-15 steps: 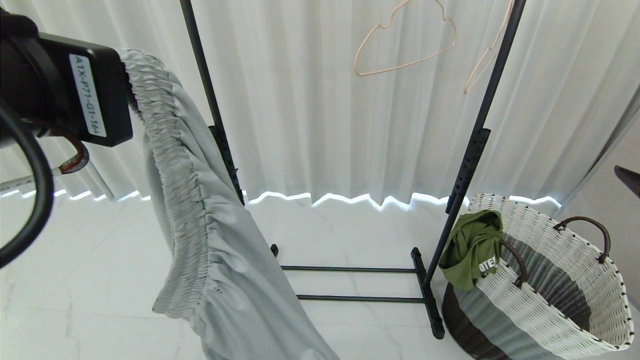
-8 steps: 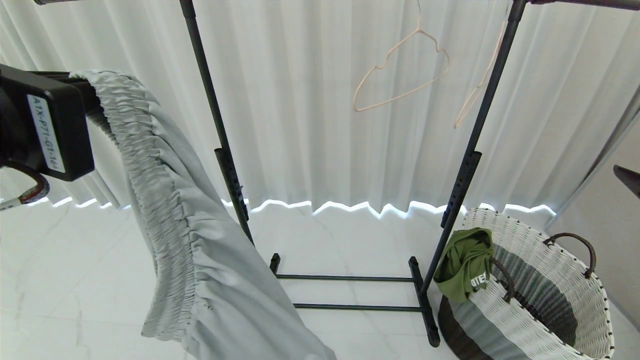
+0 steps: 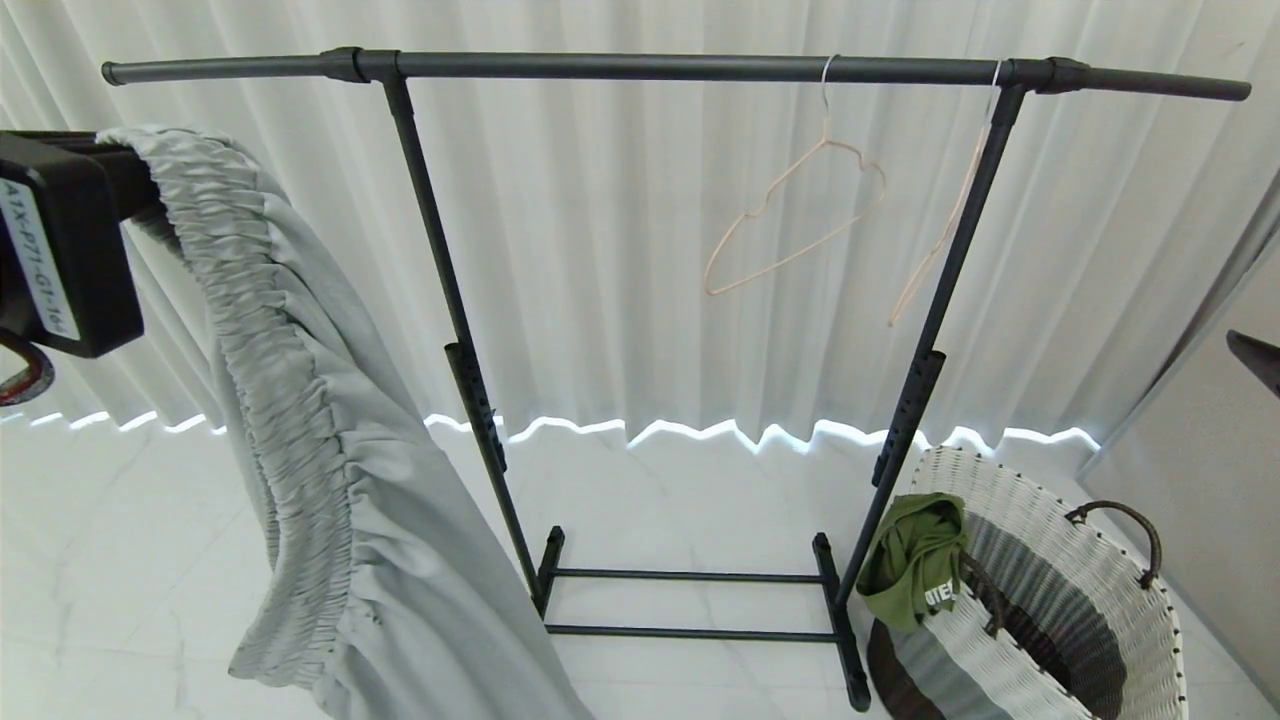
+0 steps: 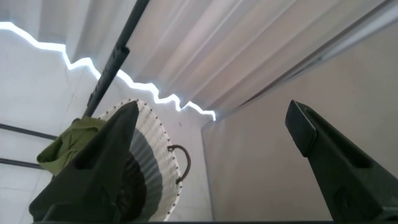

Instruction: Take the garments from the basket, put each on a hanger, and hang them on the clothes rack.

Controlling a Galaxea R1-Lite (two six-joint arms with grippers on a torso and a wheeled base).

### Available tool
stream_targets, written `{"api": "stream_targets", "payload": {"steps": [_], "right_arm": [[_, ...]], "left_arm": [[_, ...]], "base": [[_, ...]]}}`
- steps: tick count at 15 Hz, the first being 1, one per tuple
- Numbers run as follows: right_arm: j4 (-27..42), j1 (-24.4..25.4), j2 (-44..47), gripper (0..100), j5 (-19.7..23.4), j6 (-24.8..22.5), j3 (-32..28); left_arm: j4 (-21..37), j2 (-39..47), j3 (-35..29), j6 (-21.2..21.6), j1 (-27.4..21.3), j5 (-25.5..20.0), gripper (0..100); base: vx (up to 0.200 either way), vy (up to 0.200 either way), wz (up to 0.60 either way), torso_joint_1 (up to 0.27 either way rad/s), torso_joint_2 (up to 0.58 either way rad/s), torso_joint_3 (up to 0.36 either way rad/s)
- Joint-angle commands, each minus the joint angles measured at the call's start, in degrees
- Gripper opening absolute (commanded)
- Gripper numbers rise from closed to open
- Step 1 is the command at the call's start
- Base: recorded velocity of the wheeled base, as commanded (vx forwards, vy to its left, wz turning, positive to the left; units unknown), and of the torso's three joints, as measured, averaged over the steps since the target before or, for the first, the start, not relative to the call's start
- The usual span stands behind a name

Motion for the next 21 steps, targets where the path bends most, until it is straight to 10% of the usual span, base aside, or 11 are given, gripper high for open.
{"api": "stream_targets", "payload": {"steps": [1,9,21], "right_arm": [[-0.1,0.0,0.1,100,0.0,0.0,0.0],[0.0,-0.2,0.3,100,0.4,1.3,0.9],[0.3,1.1,0.6,100,2.8,10.1,0.4]], "left_arm": [[0.0,-0.4,0.0,0.1,-0.1,0.0,0],[-0.1,0.1,0.0,0.3,0.1,-0.1,0],[-0.1,0.4,0.1,0.3,0.6,0.0,0]], "base": [[0.0,0.0,0.0,0.217,-0.5,-0.286],[0.0,0.0,0.0,0.109,-0.24,-0.134],[0.2,0.0,0.0,0.005,0.0,0.001]]}}
